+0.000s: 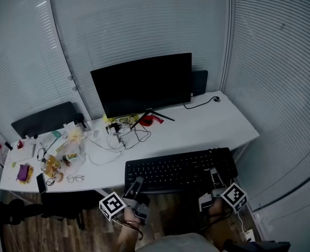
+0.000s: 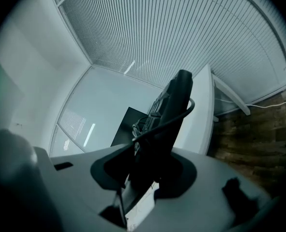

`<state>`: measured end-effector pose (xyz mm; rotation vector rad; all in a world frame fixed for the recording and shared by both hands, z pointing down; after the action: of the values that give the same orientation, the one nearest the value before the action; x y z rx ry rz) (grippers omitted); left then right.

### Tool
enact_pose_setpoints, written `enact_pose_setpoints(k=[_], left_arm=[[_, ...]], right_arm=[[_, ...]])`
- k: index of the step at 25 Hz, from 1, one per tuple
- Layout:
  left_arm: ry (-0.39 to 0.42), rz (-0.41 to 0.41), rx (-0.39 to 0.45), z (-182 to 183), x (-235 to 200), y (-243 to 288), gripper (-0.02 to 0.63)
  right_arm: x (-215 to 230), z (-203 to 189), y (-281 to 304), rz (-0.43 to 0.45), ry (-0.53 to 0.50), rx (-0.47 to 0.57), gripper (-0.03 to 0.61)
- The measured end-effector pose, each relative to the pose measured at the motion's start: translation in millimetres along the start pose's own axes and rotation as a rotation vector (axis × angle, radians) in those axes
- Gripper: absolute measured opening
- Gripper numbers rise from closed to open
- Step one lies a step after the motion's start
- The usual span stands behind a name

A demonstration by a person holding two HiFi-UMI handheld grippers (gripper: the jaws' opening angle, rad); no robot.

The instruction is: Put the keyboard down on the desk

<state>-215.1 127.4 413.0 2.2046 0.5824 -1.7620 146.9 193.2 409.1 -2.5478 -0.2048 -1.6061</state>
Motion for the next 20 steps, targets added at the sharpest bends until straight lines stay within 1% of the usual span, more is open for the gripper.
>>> enact_pose_setpoints(k=[2,8,15,20], left_arm=[[-0.013,0.001,0.009,-4,-1,6,0.118],[-0.017,0.022,0.012,-12,-7,22,0.118],[0.008,0.056,-0.002,-18,-12,26,0.118],[-0.011,0.058,-0.014,-24,-16,36,0.118]], right_arm=[[2,4,9,0.001,-0.006,-0.012,0.13],[10,14,29,0.009,-0.007,-0.028,0.13],[28,14,25,-0.042,0.021,-0.04,0.13],[34,19,29,-0.051,0.017,-0.036,0.13]])
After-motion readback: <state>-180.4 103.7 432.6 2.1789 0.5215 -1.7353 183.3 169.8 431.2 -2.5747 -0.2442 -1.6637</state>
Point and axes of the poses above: the fingertips, and each gripper's own axes: y forward along the fingers, x to its right, z out of its top, the point moved 9 cm from there along -y, backward along the fingers, and after that the axes turned 13 degrees about x, right-handed, at the moved point
